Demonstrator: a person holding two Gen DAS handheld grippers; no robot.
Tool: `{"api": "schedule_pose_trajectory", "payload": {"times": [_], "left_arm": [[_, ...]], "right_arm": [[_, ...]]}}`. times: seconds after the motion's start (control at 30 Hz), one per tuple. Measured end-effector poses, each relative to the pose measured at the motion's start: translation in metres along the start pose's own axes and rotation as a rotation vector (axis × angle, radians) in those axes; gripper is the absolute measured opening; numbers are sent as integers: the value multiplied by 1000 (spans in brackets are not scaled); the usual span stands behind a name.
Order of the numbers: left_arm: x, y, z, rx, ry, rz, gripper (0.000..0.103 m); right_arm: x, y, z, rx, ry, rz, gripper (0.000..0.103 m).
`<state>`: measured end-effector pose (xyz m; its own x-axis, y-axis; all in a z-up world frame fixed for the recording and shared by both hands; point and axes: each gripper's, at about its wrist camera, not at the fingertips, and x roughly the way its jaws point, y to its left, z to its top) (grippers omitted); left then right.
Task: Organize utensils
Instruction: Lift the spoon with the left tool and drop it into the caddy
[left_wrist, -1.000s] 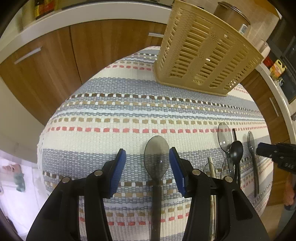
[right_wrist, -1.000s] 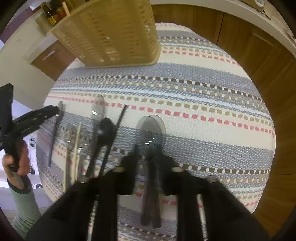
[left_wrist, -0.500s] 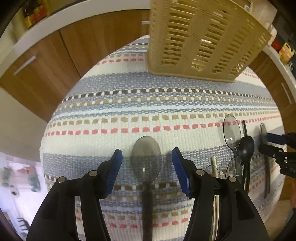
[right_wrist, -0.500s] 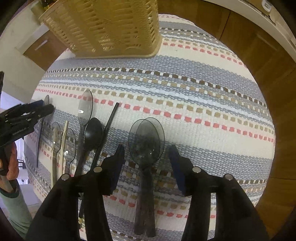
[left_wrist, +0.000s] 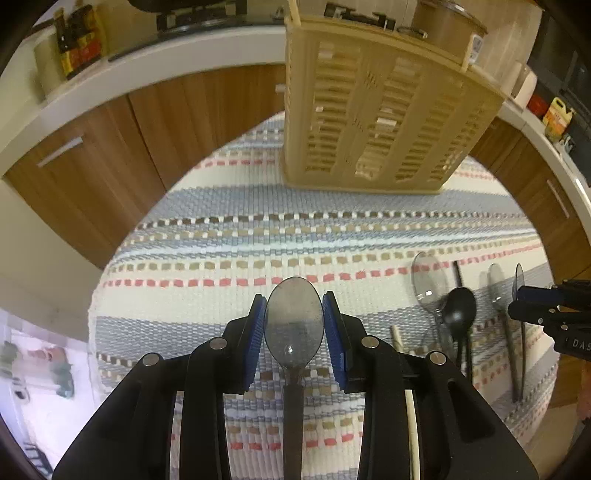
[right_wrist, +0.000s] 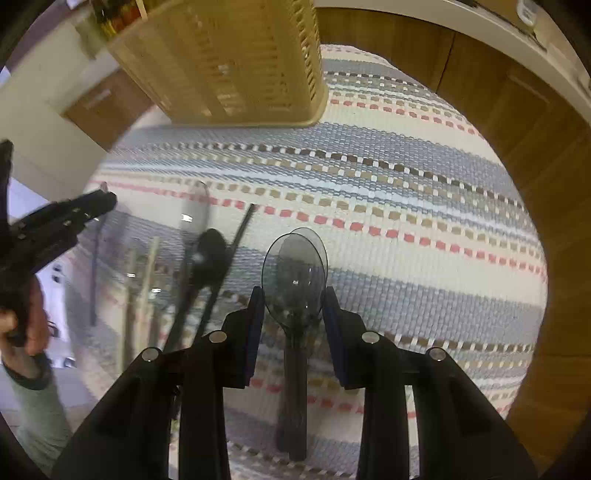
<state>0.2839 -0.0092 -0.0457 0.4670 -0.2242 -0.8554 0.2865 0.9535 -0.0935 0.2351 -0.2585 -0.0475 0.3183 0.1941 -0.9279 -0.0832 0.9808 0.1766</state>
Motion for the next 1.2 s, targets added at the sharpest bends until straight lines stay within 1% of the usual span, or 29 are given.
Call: {"api": "schedule_pose_trajectory", "payload": {"times": [0.2, 0.3, 0.4, 0.5, 0.53, 0.6, 0.7, 0.8, 0.87, 1.0, 1.07, 1.13, 1.2], "left_arm": [[-25, 4, 1, -19, -78, -38, 30], [-44, 4, 0, -24, -138, -48, 30], [-67, 3, 6, -34, -216, -66, 30], [-92, 2, 15, -42, -310, -86, 30], [-99, 3, 18, -45, -335, -90, 30], [-118, 2, 31, -51, -417, -104, 30], [-144, -1, 50, -52, -513, -113, 30], [-165, -5, 75, -46, -593, -119, 30], [-175, -8, 94, -42, -644, -118, 30], [-185, -16, 125, -39, -730, -117, 30], [-186, -18, 135, -36, -775, -116, 30], [-185, -18, 143, -40, -803, -137, 30], [-178, -17, 152, -46, -813, -147, 30]], "right_arm": [[-36, -3, -7, 3, -125, 25, 29], [-57, 2, -4, -11, -201, 34, 29], [-77, 6, 2, -27, -281, 49, 29], [-93, 11, 10, -35, -363, 70, 29], [-100, 14, 14, -37, -402, 72, 29], [-112, 19, 25, -40, -472, 83, 29], [-127, 23, 39, -41, -545, 103, 29], [-149, 29, 60, -48, -637, 112, 29], [-160, 31, 73, -49, -681, 111, 29], [-179, 32, 99, -45, -766, 108, 29], [-186, 33, 112, -41, -814, 96, 29], [-188, 34, 124, -46, -853, 78, 29], [-186, 32, 135, -37, -875, 38, 29]]}}
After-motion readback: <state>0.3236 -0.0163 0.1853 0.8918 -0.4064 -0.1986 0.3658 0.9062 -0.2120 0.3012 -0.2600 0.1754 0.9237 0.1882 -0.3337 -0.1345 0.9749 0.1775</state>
